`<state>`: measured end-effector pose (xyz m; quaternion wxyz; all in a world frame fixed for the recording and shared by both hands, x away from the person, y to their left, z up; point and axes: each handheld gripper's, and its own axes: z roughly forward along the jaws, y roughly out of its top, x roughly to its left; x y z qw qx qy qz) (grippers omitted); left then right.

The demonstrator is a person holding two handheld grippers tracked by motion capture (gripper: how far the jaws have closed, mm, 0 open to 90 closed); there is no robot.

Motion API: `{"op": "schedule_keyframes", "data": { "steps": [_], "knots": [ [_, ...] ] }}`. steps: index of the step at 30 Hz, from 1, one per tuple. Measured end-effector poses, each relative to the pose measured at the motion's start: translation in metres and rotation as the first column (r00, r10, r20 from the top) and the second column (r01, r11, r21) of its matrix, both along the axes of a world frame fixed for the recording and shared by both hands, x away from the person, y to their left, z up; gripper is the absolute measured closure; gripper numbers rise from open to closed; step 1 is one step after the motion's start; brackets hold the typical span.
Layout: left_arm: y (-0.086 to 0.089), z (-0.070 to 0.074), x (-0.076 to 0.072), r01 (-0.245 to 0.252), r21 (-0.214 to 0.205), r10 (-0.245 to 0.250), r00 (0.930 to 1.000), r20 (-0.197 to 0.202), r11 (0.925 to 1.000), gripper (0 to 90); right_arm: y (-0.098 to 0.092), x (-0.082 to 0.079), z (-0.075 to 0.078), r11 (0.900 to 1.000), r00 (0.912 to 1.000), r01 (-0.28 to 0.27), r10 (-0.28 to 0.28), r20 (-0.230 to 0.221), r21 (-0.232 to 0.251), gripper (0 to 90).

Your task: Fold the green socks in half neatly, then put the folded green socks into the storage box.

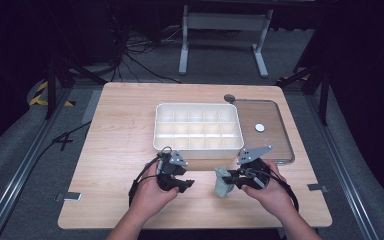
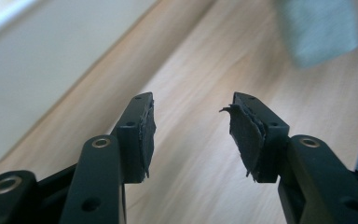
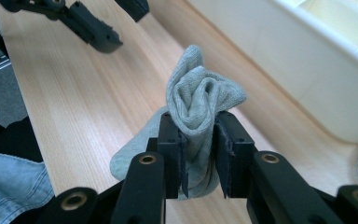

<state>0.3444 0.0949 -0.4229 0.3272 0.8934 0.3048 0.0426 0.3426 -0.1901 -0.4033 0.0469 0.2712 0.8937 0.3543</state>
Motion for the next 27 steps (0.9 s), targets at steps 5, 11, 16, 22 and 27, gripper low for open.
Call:
{"op": "schedule_keyframes", "data": {
  "steps": [5, 11, 16, 22, 27],
  "knots": [
    [0.019, 0.005, 0.004, -0.060, -0.025, 0.060, 0.9982, -0.006, 0.9979, 51.1, -0.007, 0.008, 0.020, 0.9996, 0.9988, 0.029, -0.029, 0.039, 0.001, 73.6],
    [0.025, 0.009, 0.005, -0.071, -0.027, 0.071, 0.9974, -0.002, 0.9971, 51.1, -0.014, 0.019, 0.040, 0.9981, 0.9946, 0.062, -0.062, 0.084, -0.002, 73.5],
    [0.027, 0.009, 0.007, -0.083, -0.038, 0.083, 0.9965, -0.009, 0.9958, 50.8, -0.016, 0.025, 0.051, 0.9968, 0.9901, 0.079, -0.077, 0.117, -0.010, 73.6],
    [0.029, 0.010, 0.007, -0.083, -0.039, 0.083, 0.9965, -0.007, 0.9957, 50.9, -0.016, 0.032, 0.059, 0.9948, 0.9852, 0.099, -0.095, 0.143, -0.022, 73.6],
    [0.030, 0.010, 0.008, -0.079, -0.043, 0.079, 0.9969, 0.001, 0.9960, 51.2, -0.018, 0.040, 0.066, 0.9922, 0.9782, 0.122, -0.116, 0.172, -0.025, 73.5]
  ]
}}
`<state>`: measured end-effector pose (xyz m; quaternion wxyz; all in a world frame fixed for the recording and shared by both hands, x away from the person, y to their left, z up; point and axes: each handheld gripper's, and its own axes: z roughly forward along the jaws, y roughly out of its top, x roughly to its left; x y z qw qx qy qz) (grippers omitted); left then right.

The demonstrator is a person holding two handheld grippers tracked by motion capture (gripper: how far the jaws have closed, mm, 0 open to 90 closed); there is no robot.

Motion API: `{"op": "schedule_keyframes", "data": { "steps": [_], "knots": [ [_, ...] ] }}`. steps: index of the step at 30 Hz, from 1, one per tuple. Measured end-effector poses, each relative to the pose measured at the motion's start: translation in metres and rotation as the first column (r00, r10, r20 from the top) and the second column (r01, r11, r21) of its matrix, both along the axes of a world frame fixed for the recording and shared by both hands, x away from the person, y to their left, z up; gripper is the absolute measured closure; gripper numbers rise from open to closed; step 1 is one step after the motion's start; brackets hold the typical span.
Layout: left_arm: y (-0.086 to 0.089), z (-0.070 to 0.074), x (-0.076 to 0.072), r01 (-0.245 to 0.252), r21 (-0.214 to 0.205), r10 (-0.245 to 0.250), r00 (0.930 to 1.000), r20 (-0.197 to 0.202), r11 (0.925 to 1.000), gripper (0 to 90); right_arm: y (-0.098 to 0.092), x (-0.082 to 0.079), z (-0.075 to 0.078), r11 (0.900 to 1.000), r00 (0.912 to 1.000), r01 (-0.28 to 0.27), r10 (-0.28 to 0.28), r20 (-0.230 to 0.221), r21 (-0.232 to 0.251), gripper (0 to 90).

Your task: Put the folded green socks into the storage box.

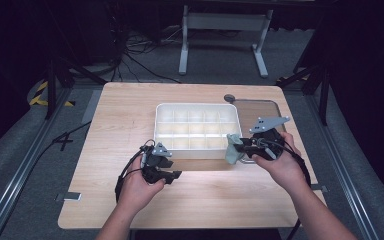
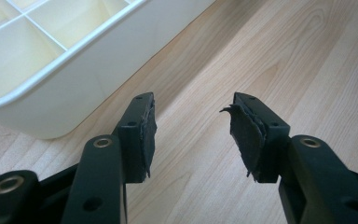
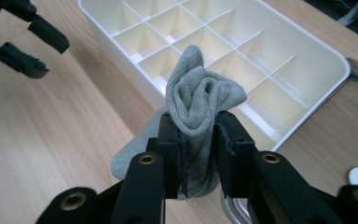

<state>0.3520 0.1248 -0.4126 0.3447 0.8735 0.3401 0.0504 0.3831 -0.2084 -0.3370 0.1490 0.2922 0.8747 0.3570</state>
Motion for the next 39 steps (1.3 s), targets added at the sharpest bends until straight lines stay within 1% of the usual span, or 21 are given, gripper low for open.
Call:
{"op": "schedule_keyframes", "data": {
  "steps": [2, 6, 11, 12, 13, 15, 16, 17, 22, 23, 25, 27, 30, 31, 32, 33, 37, 38, 39],
  "knots": [
    [0.001, 0.000, 0.000, -0.009, -0.005, 0.009, 1.0000, -0.003, 0.9999, 51.4, -0.001, 0.004, 0.003, 1.0000, 0.9999, 0.008, -0.008, 0.009, -0.004, 73.4],
    [0.001, 0.001, 0.000, -0.010, -0.004, 0.010, 0.9999, -0.002, 0.9999, 51.7, -0.002, 0.013, 0.008, 0.9997, 0.9994, 0.019, -0.018, 0.031, -0.017, 73.3],
    [0.002, 0.001, 0.000, -0.010, -0.006, 0.010, 0.9999, 0.000, 0.9999, 51.8, -0.002, 0.023, 0.009, 0.9989, 0.9987, 0.036, -0.035, 0.037, -0.031, 73.3],
    [0.002, 0.001, 0.000, -0.012, -0.005, 0.012, 0.9999, -0.005, 0.9999, 51.8, -0.003, 0.025, 0.010, 0.9987, 0.9985, 0.038, -0.037, 0.041, -0.034, 73.3],
    [0.003, 0.001, 0.000, -0.006, 0.000, 0.006, 1.0000, -0.002, 1.0000, 51.9, -0.003, 0.026, 0.010, 0.9984, 0.9983, 0.045, -0.044, 0.039, -0.035, 73.2],
    [0.003, 0.001, 0.000, -0.008, -0.001, 0.008, 1.0000, -0.002, 1.0000, 51.9, -0.003, 0.028, 0.010, 0.9984, 0.9983, 0.041, -0.040, 0.043, -0.038, 73.2],
    [0.003, 0.001, -0.001, -0.017, -0.007, 0.017, 0.9999, -0.002, 0.9998, 51.9, -0.002, 0.030, 0.010, 0.9980, 0.9980, 0.046, -0.044, 0.046, -0.044, 73.2],
    [0.004, 0.001, -0.001, -0.013, -0.006, 0.013, 0.9999, 0.001, 0.9999, 51.8, -0.001, 0.032, 0.011, 0.9977, 0.9973, 0.047, -0.044, 0.059, -0.049, 73.2],
    [0.005, 0.001, 0.000, -0.015, -0.009, 0.015, 0.9999, 0.008, 0.9998, 51.7, 0.002, 0.041, 0.011, 0.9953, 0.9957, 0.058, -0.053, 0.076, -0.077, 72.7],
    [0.006, 0.002, -0.001, -0.021, -0.012, 0.021, 0.9998, 0.002, 0.9997, 51.7, 0.002, 0.043, 0.010, 0.9954, 0.9957, 0.058, -0.052, 0.077, -0.076, 72.6],
    [0.007, 0.002, -0.001, -0.023, -0.014, 0.023, 0.9997, -0.007, 0.9996, 52.6, 0.002, 0.046, 0.009, 0.9931, 0.9943, 0.070, -0.062, 0.087, -0.093, 72.6],
    [0.008, 0.002, 0.000, -0.019, -0.013, 0.019, 0.9998, -0.004, 0.9997, 53.2, 0.001, 0.051, 0.008, 0.9923, 0.9938, 0.078, -0.070, 0.086, -0.095, 72.5],
    [0.008, 0.002, 0.000, -0.020, -0.012, 0.020, 0.9998, -0.006, 0.9997, 53.2, 0.001, 0.052, 0.008, 0.9923, 0.9940, 0.078, -0.069, 0.085, -0.096, 72.5],
    [0.008, 0.002, 0.000, -0.022, -0.014, 0.022, 0.9997, -0.006, 0.9997, 53.2, 0.001, 0.055, 0.007, 0.9920, 0.9943, 0.078, -0.070, 0.081, -0.100, 72.3],
    [0.008, 0.002, 0.000, -0.021, -0.013, 0.021, 0.9998, -0.006, 0.9997, 53.2, 0.000, 0.058, 0.006, 0.9929, 0.9957, 0.074, -0.068, 0.063, -0.093, 72.1],
    [0.007, 0.002, 0.000, -0.019, -0.009, 0.019, 0.9998, -0.008, 0.9998, 53.2, 0.000, 0.060, 0.005, 0.9929, 0.9958, 0.072, -0.067, 0.063, -0.095, 71.9],
    [0.007, 0.001, -0.001, -0.020, -0.005, 0.020, 0.9998, -0.008, 0.9998, 53.4, 0.002, 0.063, 0.001, 0.9900, 0.9960, 0.070, -0.063, 0.064, -0.122, 71.9],
    [0.007, 0.001, -0.001, -0.020, -0.005, 0.020, 0.9998, -0.008, 0.9998, 53.4, 0.003, 0.064, 0.001, 0.9898, 0.9965, 0.062, -0.054, 0.064, -0.128, 71.9],
    [0.007, 0.001, -0.001, -0.020, -0.007, 0.020, 0.9998, -0.007, 0.9998, 53.4, 0.004, 0.064, -0.001, 0.9904, 0.9968, 0.060, -0.052, 0.060, -0.125, 71.9]
  ]
}}
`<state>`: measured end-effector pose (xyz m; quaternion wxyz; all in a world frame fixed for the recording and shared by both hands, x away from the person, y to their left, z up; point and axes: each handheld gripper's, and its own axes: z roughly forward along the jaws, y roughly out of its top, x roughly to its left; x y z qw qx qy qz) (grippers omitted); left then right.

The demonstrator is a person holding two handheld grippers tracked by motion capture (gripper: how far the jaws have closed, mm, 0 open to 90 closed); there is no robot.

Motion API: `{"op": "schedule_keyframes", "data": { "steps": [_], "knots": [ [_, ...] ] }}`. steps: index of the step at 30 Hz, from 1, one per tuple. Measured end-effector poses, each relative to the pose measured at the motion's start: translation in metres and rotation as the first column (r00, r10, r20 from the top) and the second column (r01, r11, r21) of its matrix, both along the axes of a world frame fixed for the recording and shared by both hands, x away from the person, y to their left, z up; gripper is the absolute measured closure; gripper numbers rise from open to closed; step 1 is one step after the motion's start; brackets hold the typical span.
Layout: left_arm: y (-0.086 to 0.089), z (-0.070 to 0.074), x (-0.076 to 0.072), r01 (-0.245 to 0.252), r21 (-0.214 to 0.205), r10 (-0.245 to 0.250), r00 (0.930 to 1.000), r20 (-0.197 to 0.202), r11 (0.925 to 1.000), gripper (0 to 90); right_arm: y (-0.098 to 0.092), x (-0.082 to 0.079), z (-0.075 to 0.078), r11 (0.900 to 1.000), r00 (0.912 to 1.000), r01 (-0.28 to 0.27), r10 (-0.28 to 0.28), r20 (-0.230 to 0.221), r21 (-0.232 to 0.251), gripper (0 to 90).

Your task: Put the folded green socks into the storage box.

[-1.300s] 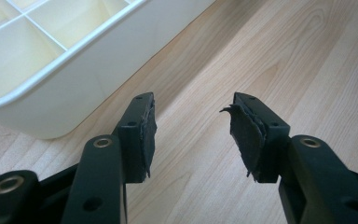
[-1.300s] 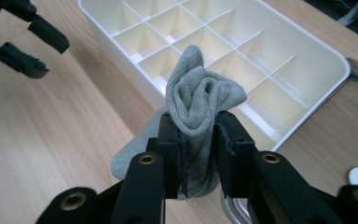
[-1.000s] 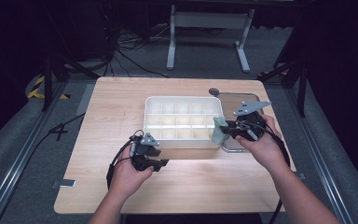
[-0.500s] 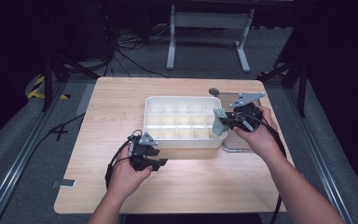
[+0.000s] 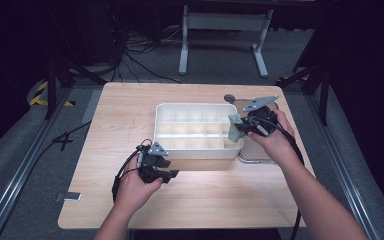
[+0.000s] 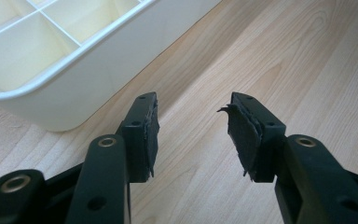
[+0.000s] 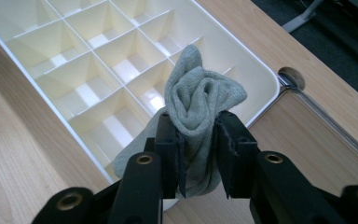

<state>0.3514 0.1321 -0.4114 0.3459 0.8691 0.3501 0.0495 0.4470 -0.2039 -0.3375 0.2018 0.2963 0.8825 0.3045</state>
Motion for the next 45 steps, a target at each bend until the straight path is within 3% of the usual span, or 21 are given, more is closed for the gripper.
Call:
{"op": "schedule_keyframes", "data": {
  "steps": [8, 17, 23, 28, 37, 40, 45],
  "knots": [
    [0.000, 0.000, 0.000, 0.002, 0.004, -0.002, 1.0000, -0.001, 1.0000, 53.4, 0.006, 0.003, -0.012, 0.9988, 0.9999, 0.005, -0.005, -0.012, -0.048, 72.0],
    [0.001, -0.001, 0.000, 0.001, 0.004, -0.001, 1.0000, 0.002, 1.0000, 53.4, 0.016, 0.005, -0.031, 0.9937, 0.9991, -0.039, 0.037, -0.022, -0.105, 72.0],
    [0.000, -0.001, 0.000, 0.000, 0.001, 0.000, 1.0000, 0.000, 1.0000, 53.3, 0.020, 0.006, -0.045, 0.9904, 0.9974, -0.051, 0.043, -0.057, -0.128, 71.9],
    [-0.001, -0.002, 0.000, 0.004, 0.004, -0.004, 1.0000, -0.003, 1.0000, 53.1, 0.021, 0.007, -0.053, 0.9909, 0.9948, -0.028, 0.015, -0.100, -0.131, 72.1],
    [-0.001, -0.002, 0.000, 0.009, 0.010, -0.009, 0.9999, -0.009, 0.9999, 53.2, 0.026, 0.014, -0.068, 0.9861, 0.9770, -0.027, -0.008, -0.213, -0.164, 72.7],
    [-0.003, -0.003, 0.000, 0.012, 0.018, -0.011, 0.9999, -0.012, 0.9998, 53.1, 0.026, 0.021, -0.068, 0.9879, 0.9636, -0.020, -0.022, -0.266, -0.154, 72.8],
    [-0.003, -0.004, 0.000, 0.013, 0.019, -0.013, 0.9999, -0.008, 0.9997, 53.1, 0.030, 0.030, -0.070, 0.9800, 0.9474, -0.034, -0.031, -0.319, -0.196, 72.7]
  ]
}}
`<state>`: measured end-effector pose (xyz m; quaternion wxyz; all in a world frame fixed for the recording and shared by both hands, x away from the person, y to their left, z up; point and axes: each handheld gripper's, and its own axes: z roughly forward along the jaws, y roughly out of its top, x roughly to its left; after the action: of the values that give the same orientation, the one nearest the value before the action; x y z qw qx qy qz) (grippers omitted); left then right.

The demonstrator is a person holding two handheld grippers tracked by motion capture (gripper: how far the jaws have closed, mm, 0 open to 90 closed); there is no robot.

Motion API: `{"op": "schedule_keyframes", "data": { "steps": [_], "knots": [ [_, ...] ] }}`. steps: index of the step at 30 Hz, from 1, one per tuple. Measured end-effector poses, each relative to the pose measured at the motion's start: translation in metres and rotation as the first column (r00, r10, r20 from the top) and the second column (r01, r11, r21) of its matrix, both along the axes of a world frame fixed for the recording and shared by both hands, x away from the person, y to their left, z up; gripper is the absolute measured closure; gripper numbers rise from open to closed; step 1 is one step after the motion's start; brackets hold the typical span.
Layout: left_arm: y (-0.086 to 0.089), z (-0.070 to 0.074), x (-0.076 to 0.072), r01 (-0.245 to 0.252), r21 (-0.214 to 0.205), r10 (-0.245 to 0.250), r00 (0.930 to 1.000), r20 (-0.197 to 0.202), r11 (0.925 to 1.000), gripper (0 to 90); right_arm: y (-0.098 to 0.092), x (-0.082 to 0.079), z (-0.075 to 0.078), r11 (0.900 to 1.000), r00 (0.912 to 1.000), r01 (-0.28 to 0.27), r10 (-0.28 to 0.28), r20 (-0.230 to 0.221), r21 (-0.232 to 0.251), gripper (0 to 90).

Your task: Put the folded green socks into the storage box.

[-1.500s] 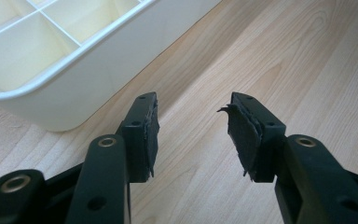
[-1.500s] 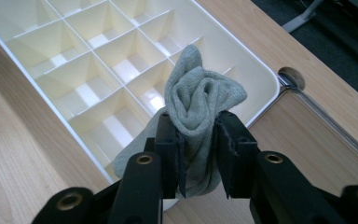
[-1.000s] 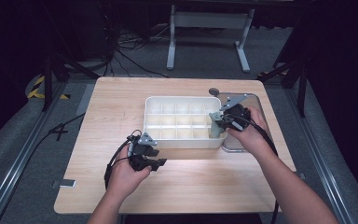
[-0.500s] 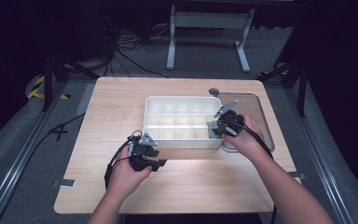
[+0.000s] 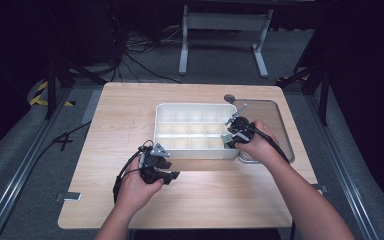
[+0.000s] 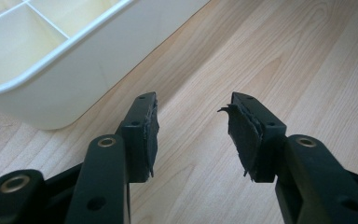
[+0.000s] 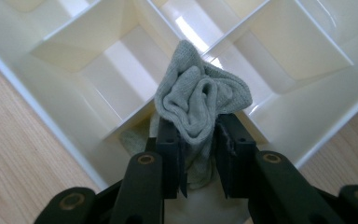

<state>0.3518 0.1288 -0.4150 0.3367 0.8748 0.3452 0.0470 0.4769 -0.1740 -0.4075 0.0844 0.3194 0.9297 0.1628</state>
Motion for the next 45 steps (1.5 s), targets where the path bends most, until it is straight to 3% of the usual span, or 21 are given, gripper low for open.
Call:
{"op": "schedule_keyframes", "data": {
  "steps": [6, 9, 15, 22, 27, 31, 33, 36, 39, 41, 43, 45],
  "knots": [
    [-0.002, -0.001, -0.001, 0.003, 0.000, -0.003, 1.0000, -0.006, 1.0000, 53.1, 0.008, 0.007, -0.006, 0.9986, 0.9992, 0.001, -0.003, -0.040, -0.054, 72.7],
    [-0.002, -0.001, -0.001, 0.006, 0.000, -0.006, 1.0000, -0.005, 1.0000, 53.0, 0.012, 0.012, -0.013, 0.9965, 0.9966, 0.002, -0.009, -0.082, -0.084, 72.5],
    [-0.001, -0.001, 0.000, 0.008, 0.003, -0.008, 1.0000, -0.005, 1.0000, 53.0, 0.014, 0.018, -0.013, 0.9957, 0.9928, 0.006, -0.017, -0.118, -0.093, 72.4],
    [0.000, -0.002, 0.000, 0.004, -0.001, -0.004, 0.9999, -0.010, 1.0000, 52.8, 0.012, 0.014, -0.010, 0.9962, 0.9957, -0.006, -0.002, -0.093, -0.087, 68.9],
    [0.000, -0.003, 0.001, 0.006, -0.001, -0.006, 0.9999, -0.016, 1.0000, 52.8, 0.012, 0.007, 0.001, 0.9968, 0.9972, 0.004, -0.010, -0.074, -0.080, 59.1],
    [0.000, -0.003, 0.000, 0.004, -0.001, -0.004, 0.9999, -0.013, 1.0000, 52.8, 0.009, 0.004, 0.011, 0.9977, 0.9972, 0.006, -0.011, -0.074, -0.068, 58.6],
    [0.000, -0.003, 0.000, 0.004, -0.002, -0.004, 0.9999, -0.016, 1.0000, 52.7, 0.008, 0.002, 0.020, 0.9994, 0.9981, 0.010, -0.012, -0.060, -0.033, 60.0],
    [-0.001, -0.003, 0.001, 0.013, 0.006, -0.013, 0.9998, -0.018, 0.9999, 52.7, 0.010, 0.002, 0.032, 0.9988, 0.9996, 0.022, -0.022, 0.015, 0.043, 64.9],
    [-0.001, -0.003, 0.000, 0.011, 0.007, -0.011, 0.9998, -0.018, 0.9999, 52.7, 0.013, 0.006, 0.029, 0.9992, 0.9997, 0.010, -0.011, 0.020, 0.039, 67.2],
    [-0.001, -0.003, 0.000, 0.009, 0.001, -0.009, 0.9998, -0.019, 1.0000, 52.6, 0.016, 0.010, 0.018, 0.9998, 0.9999, 0.012, -0.012, -0.004, -0.013, 75.1],
    [-0.001, -0.003, 0.000, 0.010, 0.004, -0.010, 0.9998, -0.019, 0.9999, 52.6, 0.017, 0.013, 0.010, 0.9997, 0.9992, 0.023, -0.023, -0.032, -0.006, 78.7],
    [-0.001, -0.004, 0.001, 0.013, 0.007, -0.012, 0.9998, -0.016, 0.9999, 52.5, 0.017, 0.013, 0.008, 0.9997, 0.9991, 0.026, -0.026, -0.032, -0.004, 80.4]
  ]
}}
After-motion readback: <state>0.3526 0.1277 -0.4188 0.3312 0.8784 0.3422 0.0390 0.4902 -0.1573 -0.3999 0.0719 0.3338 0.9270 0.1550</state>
